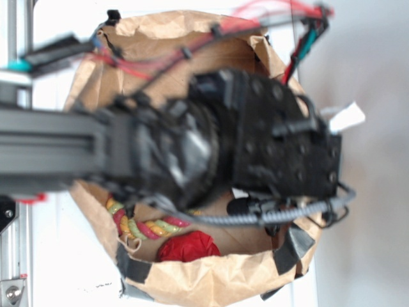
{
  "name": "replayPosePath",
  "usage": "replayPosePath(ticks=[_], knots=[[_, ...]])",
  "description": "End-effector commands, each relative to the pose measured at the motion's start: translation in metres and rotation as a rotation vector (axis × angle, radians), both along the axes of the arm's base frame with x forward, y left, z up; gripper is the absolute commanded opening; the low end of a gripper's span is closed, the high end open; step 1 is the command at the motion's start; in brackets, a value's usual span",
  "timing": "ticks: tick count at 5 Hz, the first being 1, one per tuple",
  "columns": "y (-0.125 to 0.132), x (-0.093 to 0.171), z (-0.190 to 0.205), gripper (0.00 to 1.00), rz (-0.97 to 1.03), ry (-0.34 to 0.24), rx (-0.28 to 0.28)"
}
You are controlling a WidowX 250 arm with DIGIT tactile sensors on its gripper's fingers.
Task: Grab the multicolored rope.
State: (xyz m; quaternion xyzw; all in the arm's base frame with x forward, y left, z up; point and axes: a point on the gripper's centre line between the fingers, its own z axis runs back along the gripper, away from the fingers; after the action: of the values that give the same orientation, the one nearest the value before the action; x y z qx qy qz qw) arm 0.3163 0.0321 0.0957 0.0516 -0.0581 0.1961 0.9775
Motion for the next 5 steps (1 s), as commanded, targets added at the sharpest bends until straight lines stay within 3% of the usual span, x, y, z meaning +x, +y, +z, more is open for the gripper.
replayPosePath(ticks=[1, 2, 3, 4, 5], knots=[[0.03, -0.014, 0.1, 0.0, 0.017, -0.171, -0.195], [0.029, -0.019, 0.11, 0.0, -0.03, -0.189, -0.221], [0.018, -0.023, 0.122, 0.0, -0.107, -0.224, -0.207], [-0.004, -0.028, 0.133, 0.0, -0.188, -0.299, -0.148], [-0.02, -0.03, 0.146, 0.0, -0.255, -0.329, -0.12]])
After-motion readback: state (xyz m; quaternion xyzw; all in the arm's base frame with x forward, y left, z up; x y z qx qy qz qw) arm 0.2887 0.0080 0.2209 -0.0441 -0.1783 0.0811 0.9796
